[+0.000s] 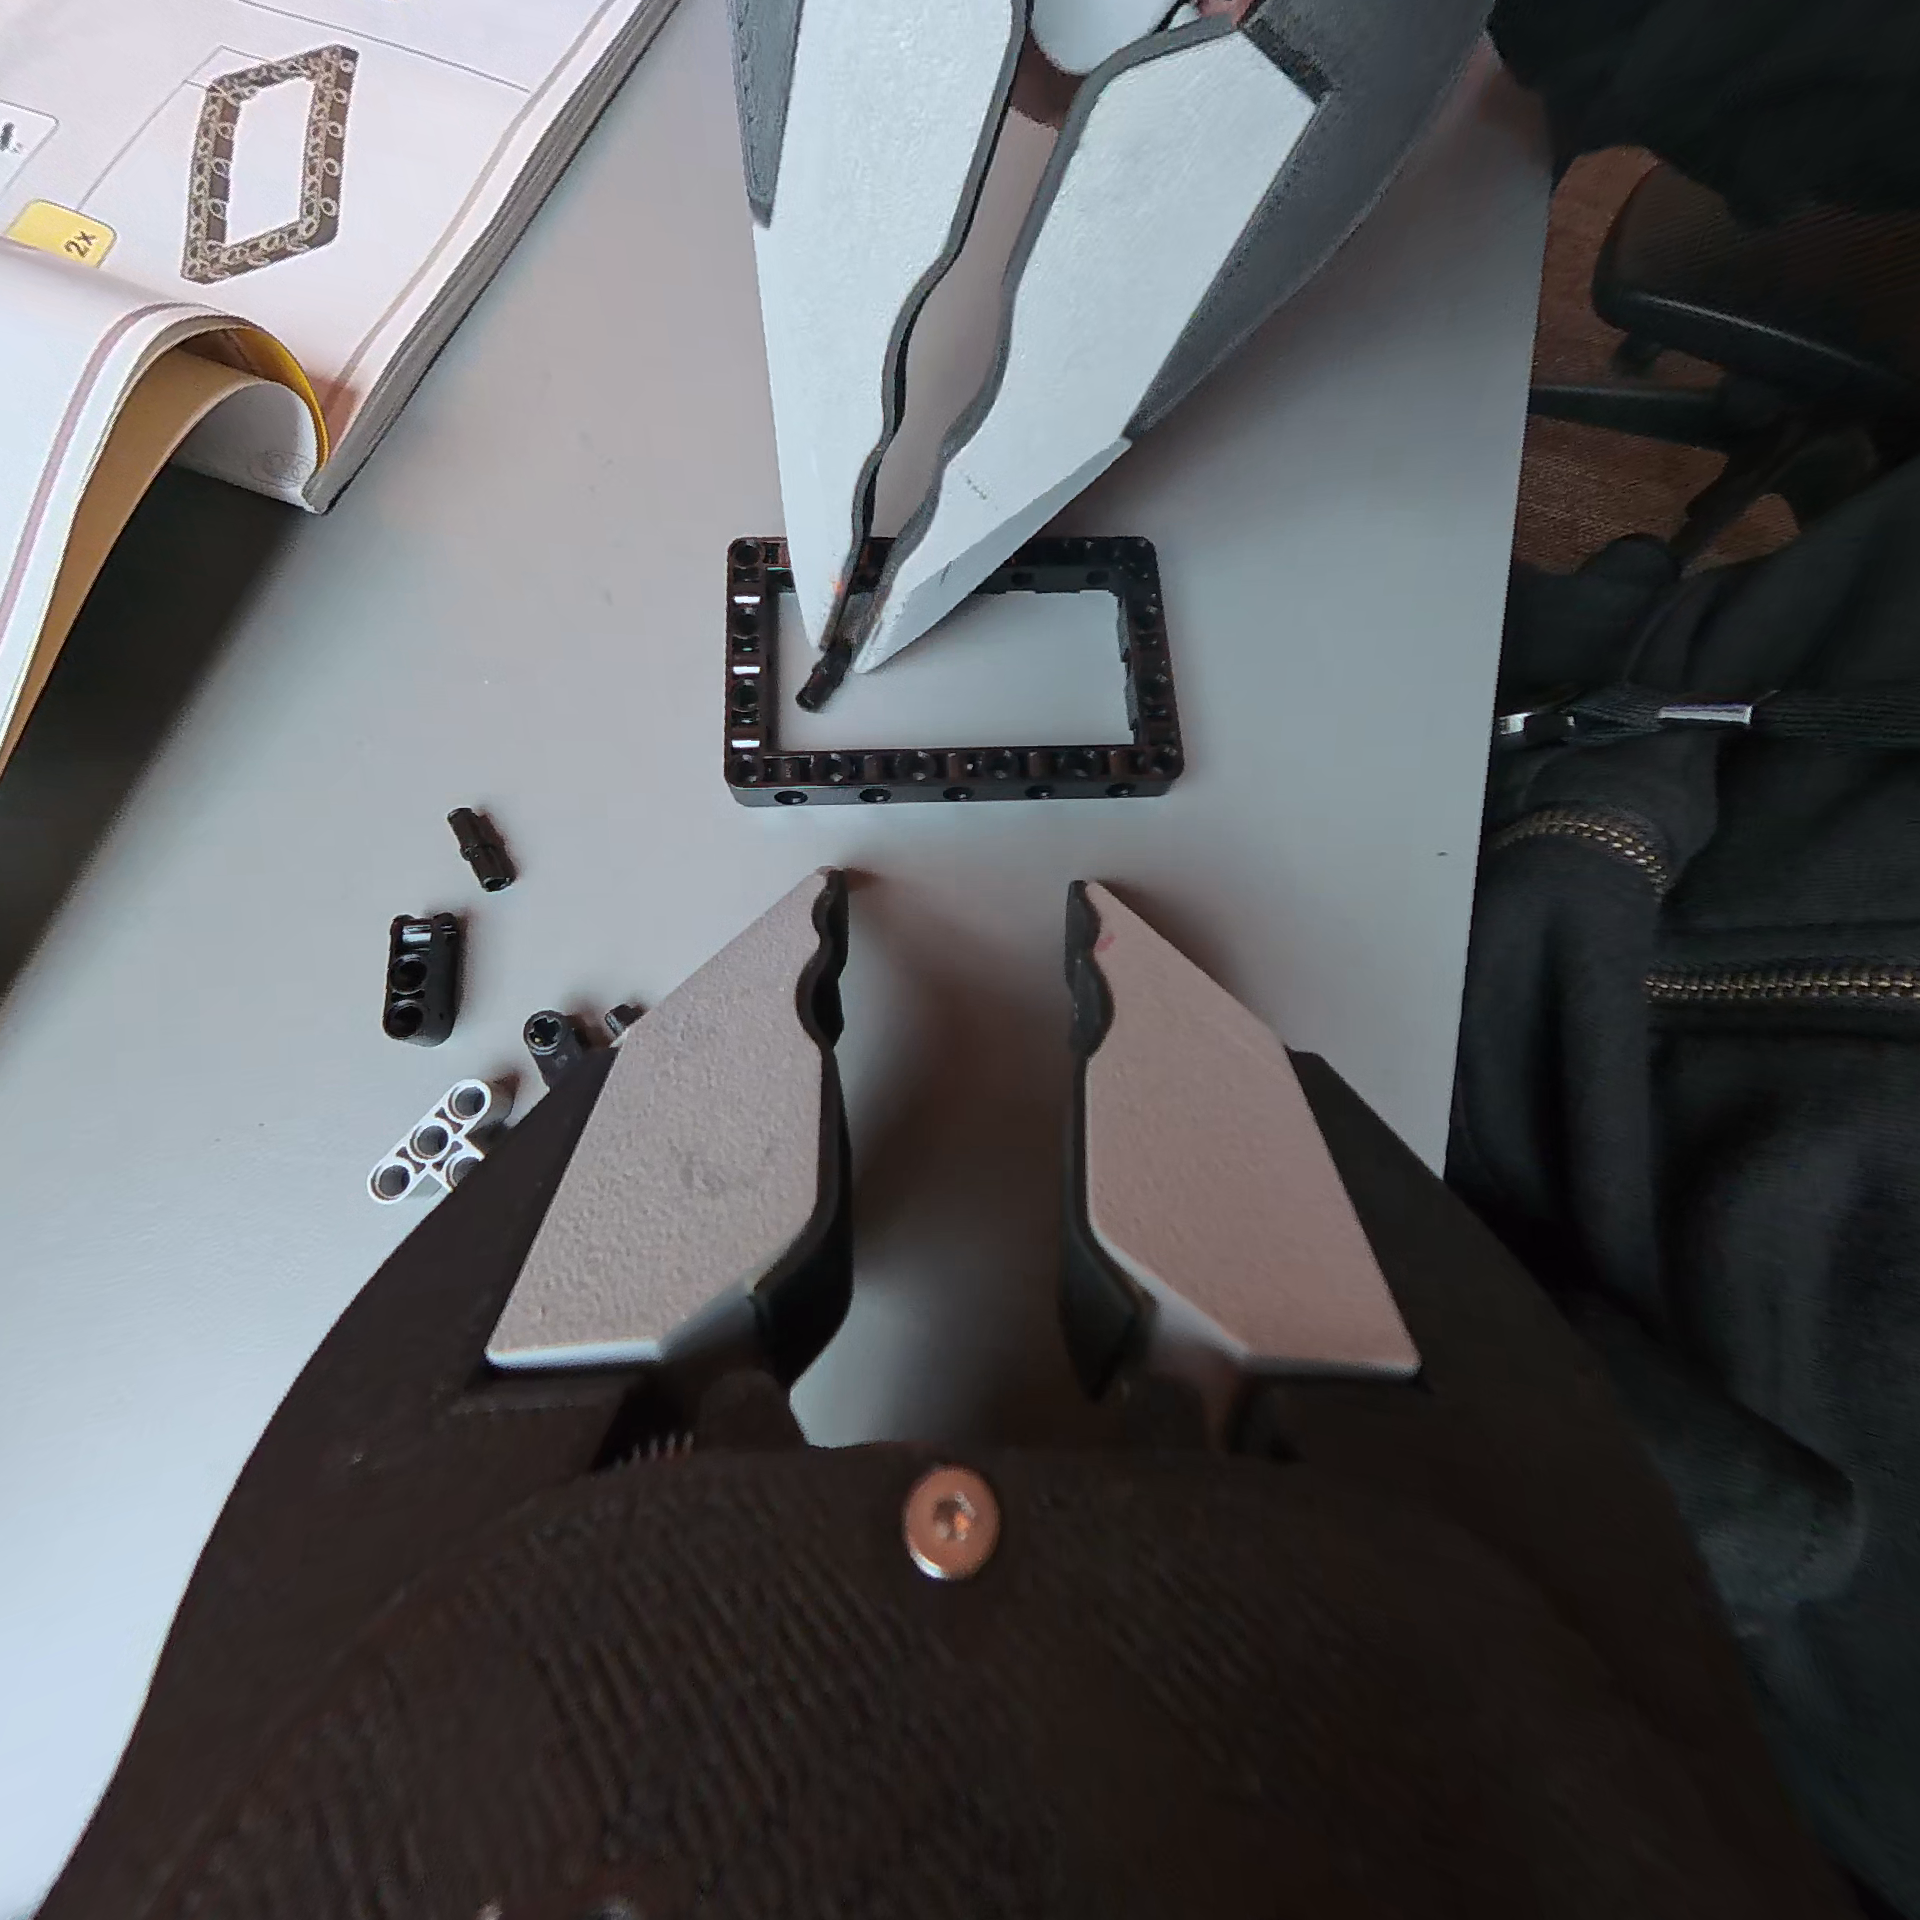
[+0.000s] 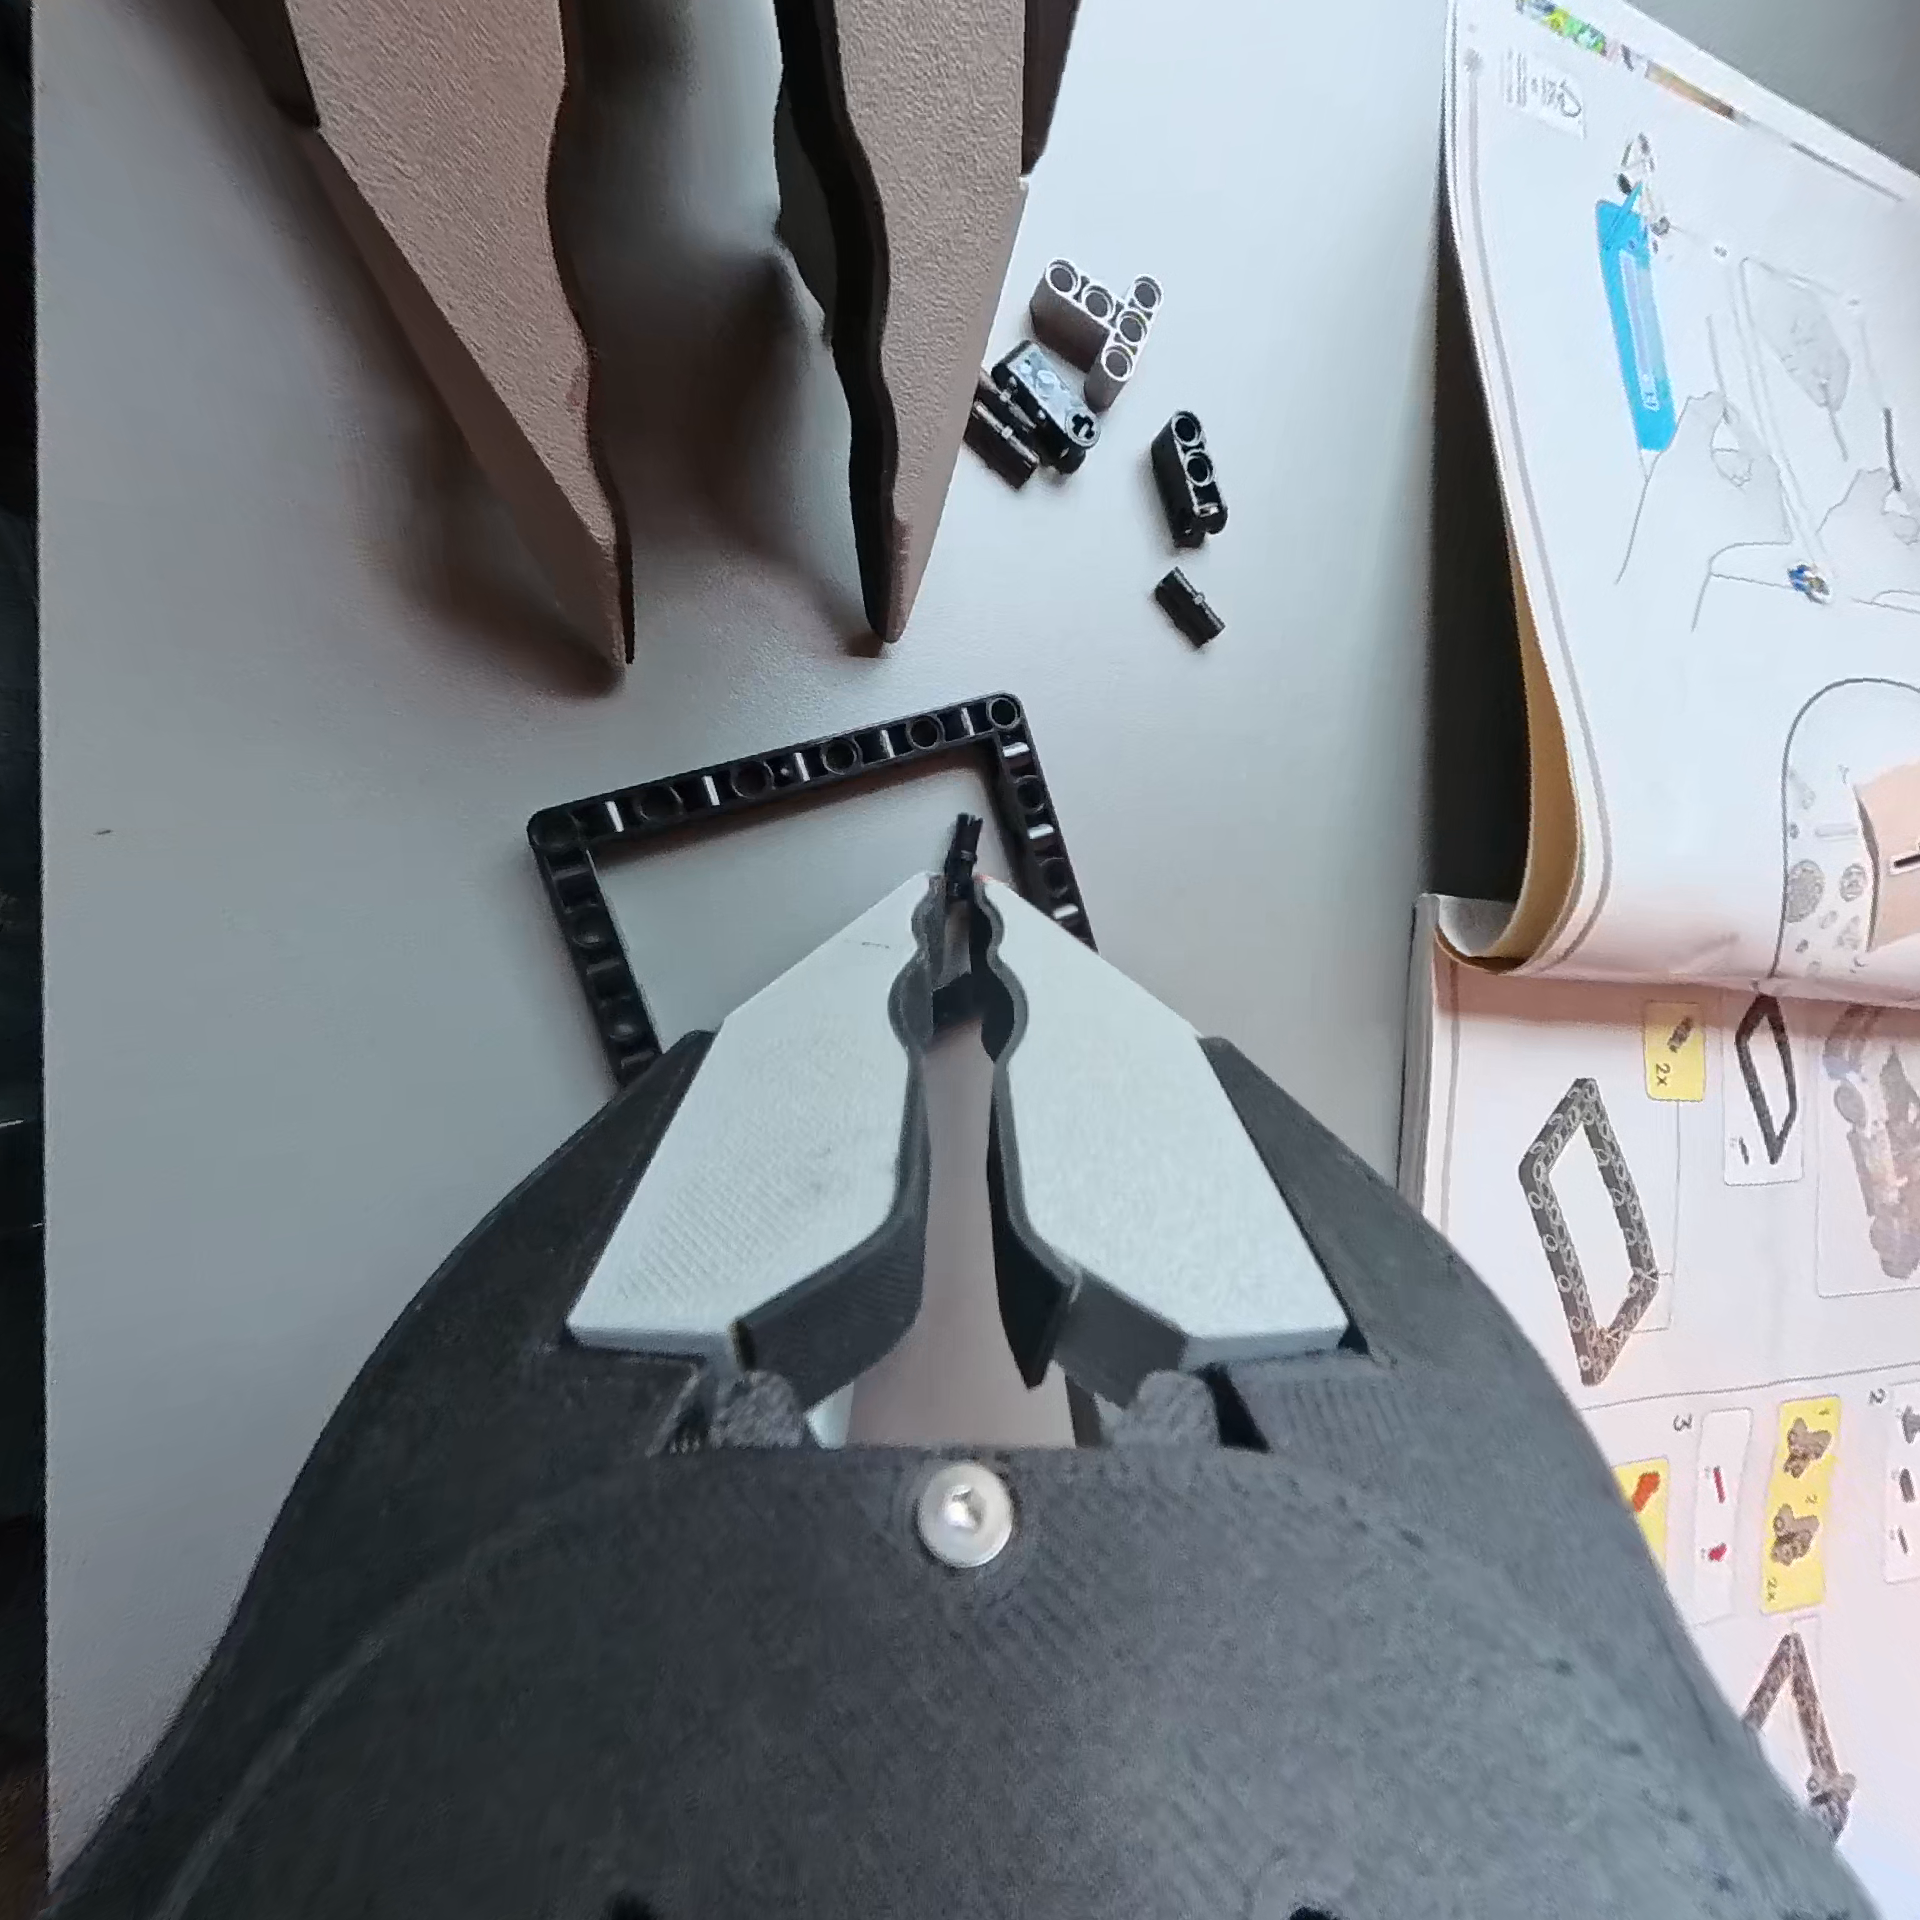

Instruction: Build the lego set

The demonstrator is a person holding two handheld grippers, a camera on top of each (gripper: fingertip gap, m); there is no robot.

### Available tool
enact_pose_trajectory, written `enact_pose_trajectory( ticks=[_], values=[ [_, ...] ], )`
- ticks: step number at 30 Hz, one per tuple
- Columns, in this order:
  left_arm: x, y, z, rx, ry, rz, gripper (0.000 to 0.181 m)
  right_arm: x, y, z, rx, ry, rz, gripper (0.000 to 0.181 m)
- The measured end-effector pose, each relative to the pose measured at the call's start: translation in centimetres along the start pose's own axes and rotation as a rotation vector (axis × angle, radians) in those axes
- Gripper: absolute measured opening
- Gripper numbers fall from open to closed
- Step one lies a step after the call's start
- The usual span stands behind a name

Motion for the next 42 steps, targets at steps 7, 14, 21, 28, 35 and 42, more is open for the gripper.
enact_pose_trajectory(
  ticks=[7,14,21,28,35,42],
  values=[
    [0.0,0.0,0.1,0.003,0.007,-0.001,0.040,-0.4,-0.2,-0.2,0.026,0.060,-0.037,0.000],
    [0.0,0.1,0.3,0.027,0.042,-0.006,0.038,-0.3,-0.7,-0.1,0.076,0.206,-0.060,0.000],
    [-0.4,-0.4,1.2,-0.028,0.061,0.008,0.001,-0.4,-0.6,0.2,0.093,0.271,-0.068,0.000],
    [-0.7,-0.8,2.1,-0.062,0.069,0.012,0.000,-0.6,-0.6,0.1,0.106,0.367,-0.049,0.001],
    [-0.9,-0.9,2.5,-0.098,0.057,0.011,0.000,-1.0,-0.8,0.1,0.125,0.469,-0.014,0.001],
    [-1.0,-1.0,2.9,-0.085,0.066,0.011,0.000,-0.9,-1.1,0.2,0.155,0.502,-0.008,0.001]
  ],
)
Point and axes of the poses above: each gripper's, where its closed fingertips meet, y back along the fingers, x out of its underside, z = x × y across the jaws, the point moved 8 cm from there along y, back along the fingers, and after that the axes turned 3 degrees about -x, right-handed, at the moved point
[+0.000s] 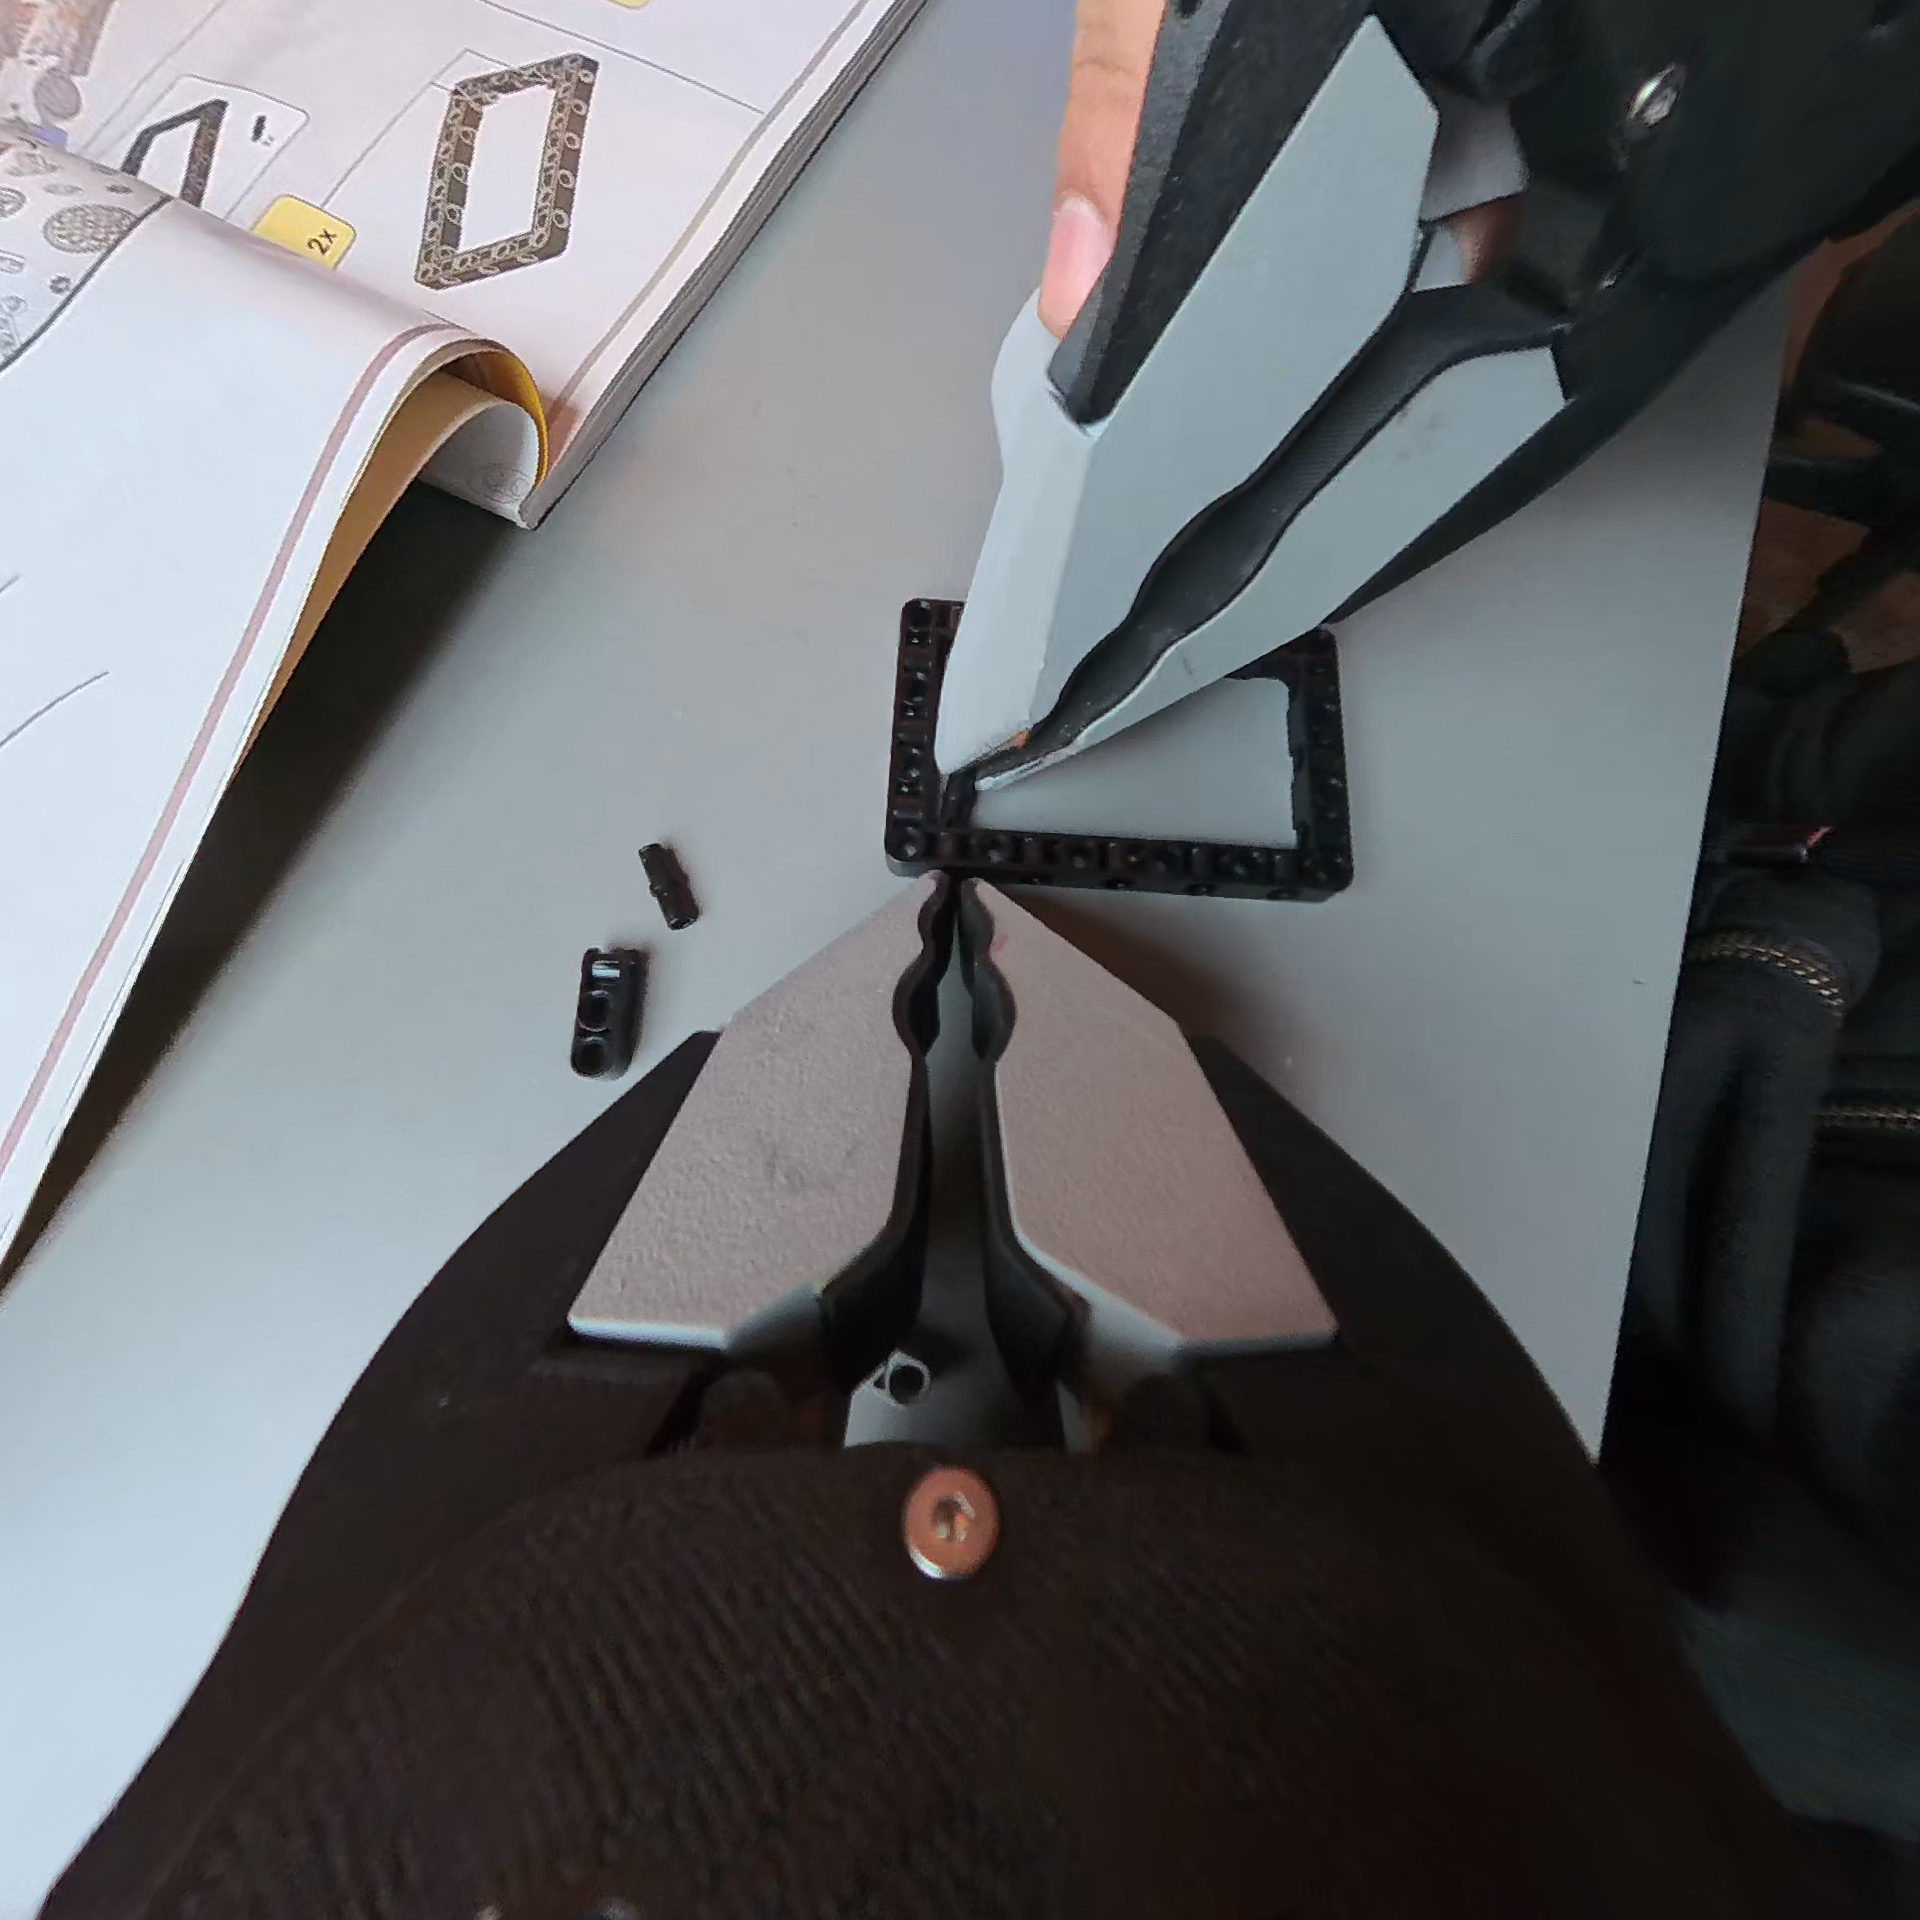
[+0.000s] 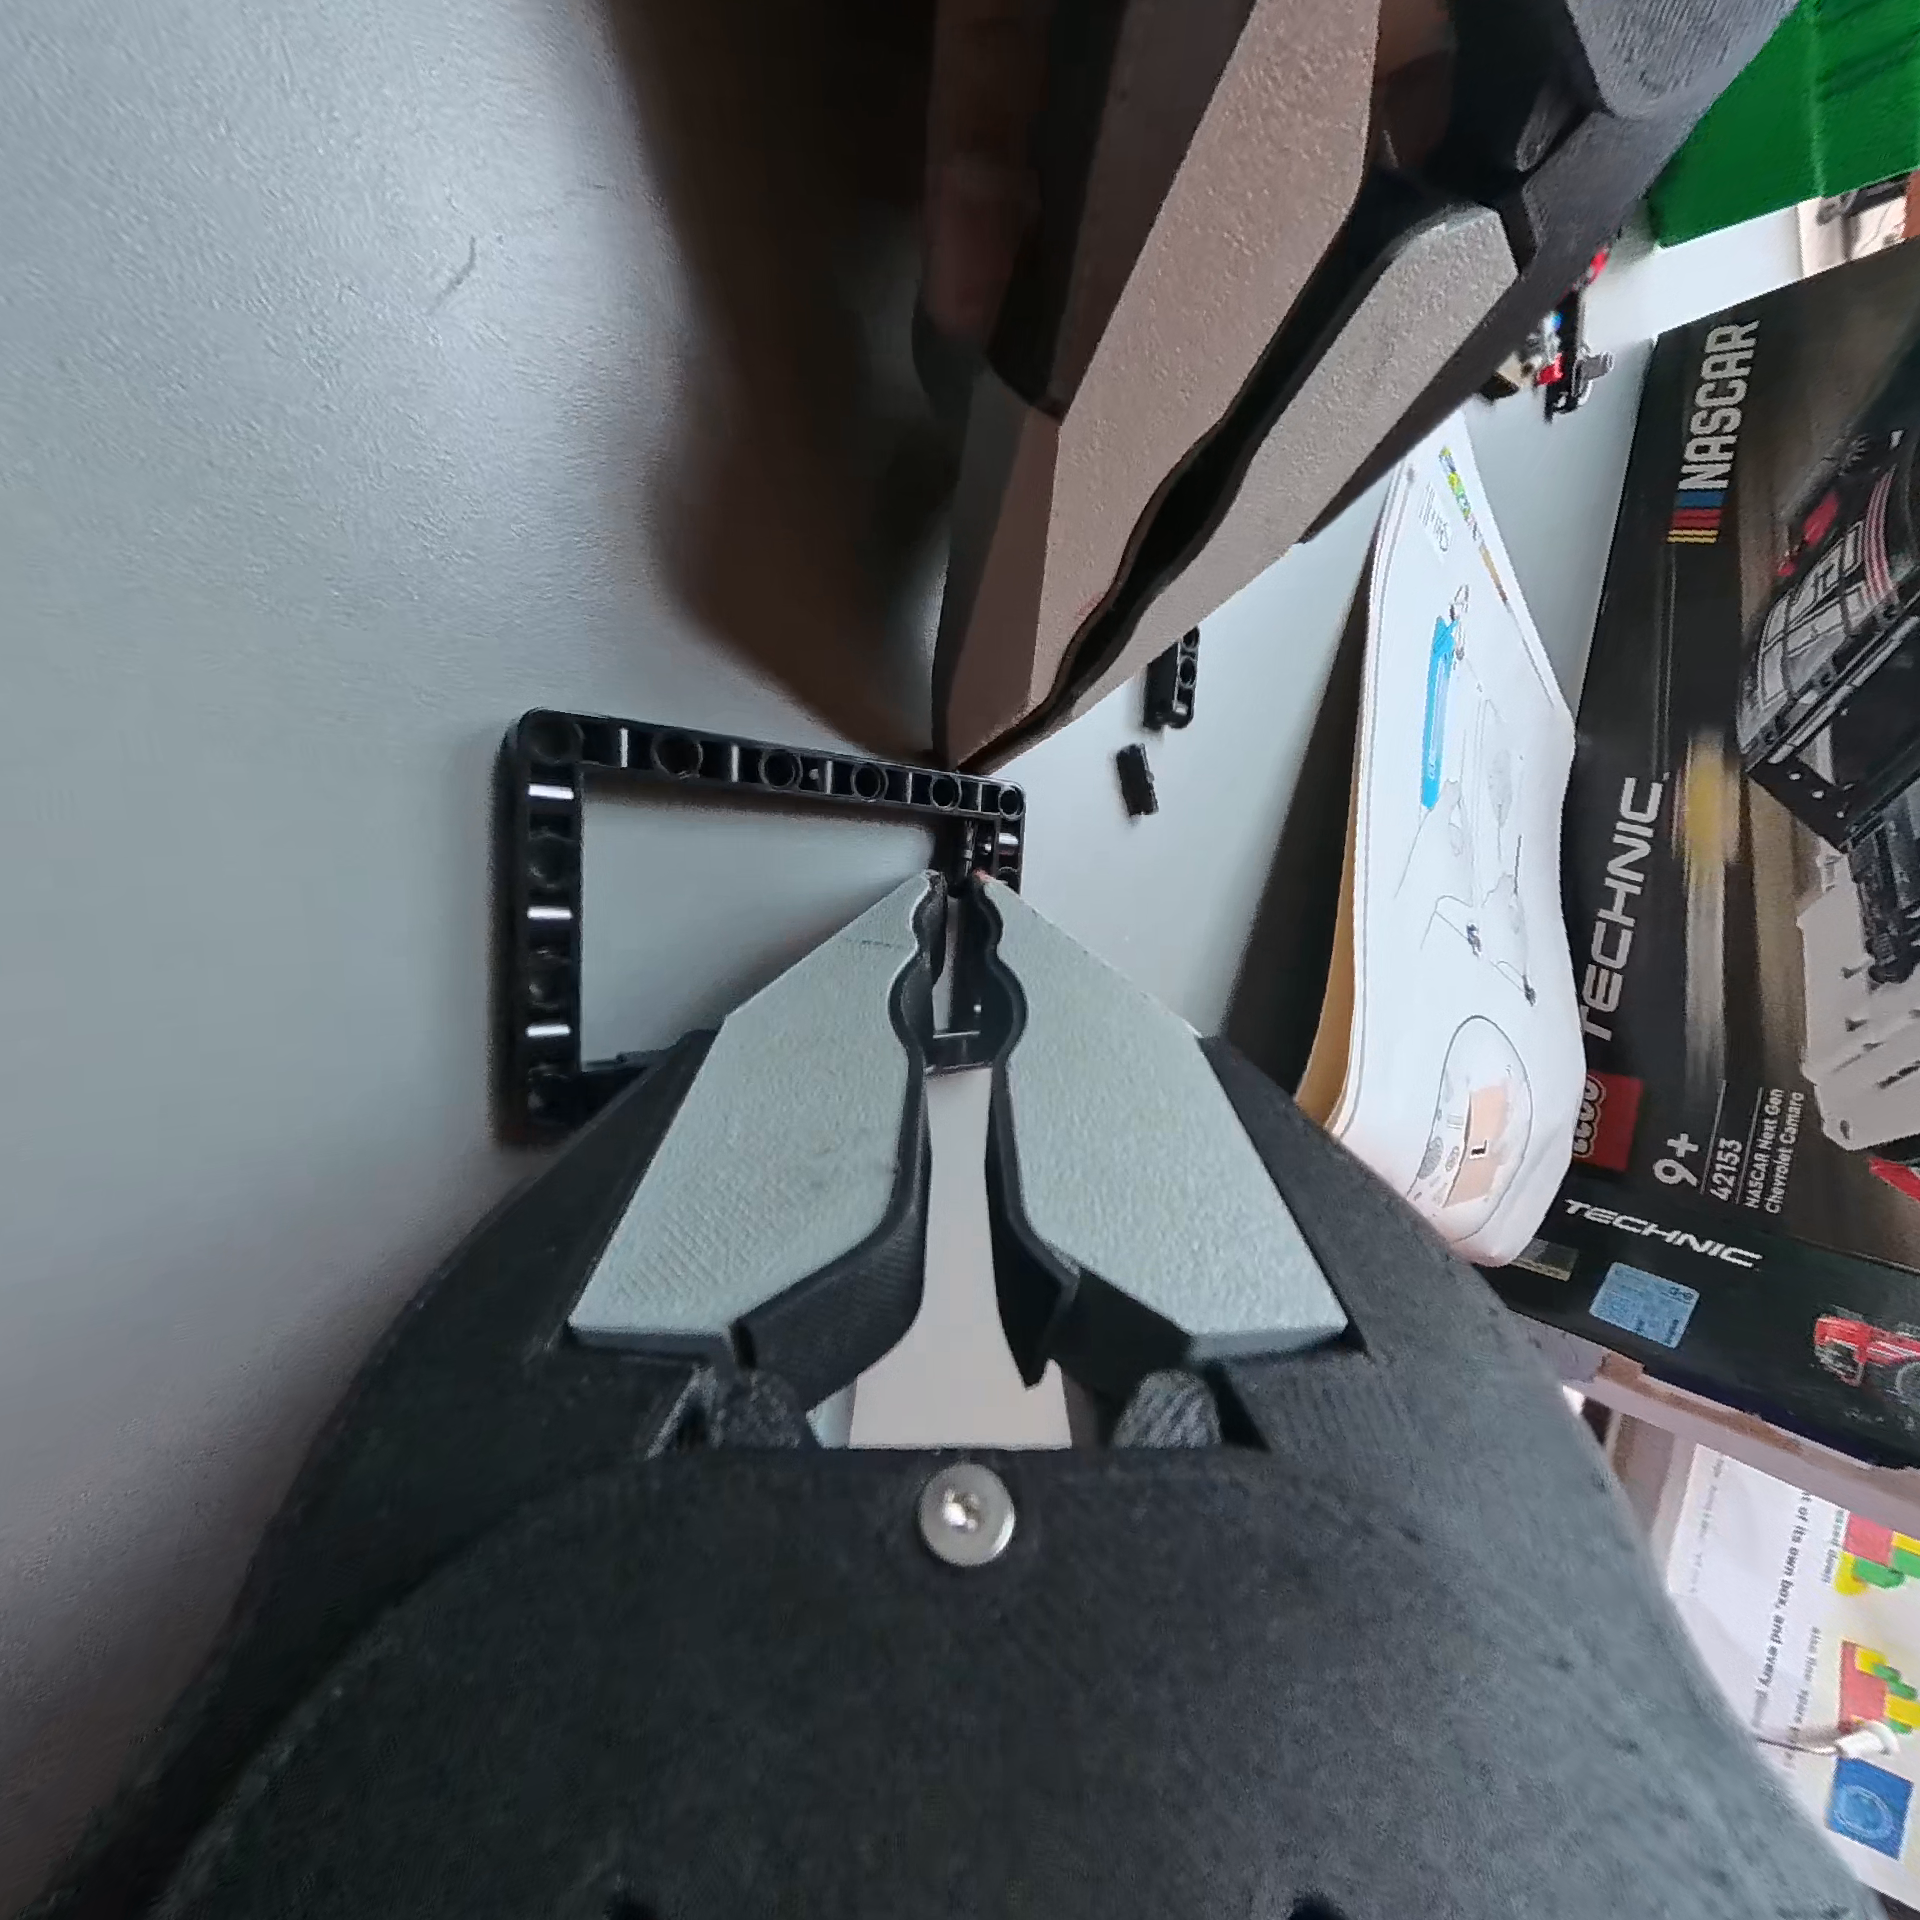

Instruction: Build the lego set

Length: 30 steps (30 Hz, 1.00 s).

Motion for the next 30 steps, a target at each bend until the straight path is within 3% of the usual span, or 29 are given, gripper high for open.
enact_pose_trajectory(
  ticks=[21,30],
  values=[
    [-0.2,-0.1,0.9,0.006,-0.015,0.000,0.003,0.2,-0.1,0.1,0.081,0.066,0.006,0.001],
    [-0.4,-0.4,1.0,0.101,0.017,0.008,0.000,0.6,-0.7,-0.2,0.128,0.092,0.019,0.001]
  ],
)
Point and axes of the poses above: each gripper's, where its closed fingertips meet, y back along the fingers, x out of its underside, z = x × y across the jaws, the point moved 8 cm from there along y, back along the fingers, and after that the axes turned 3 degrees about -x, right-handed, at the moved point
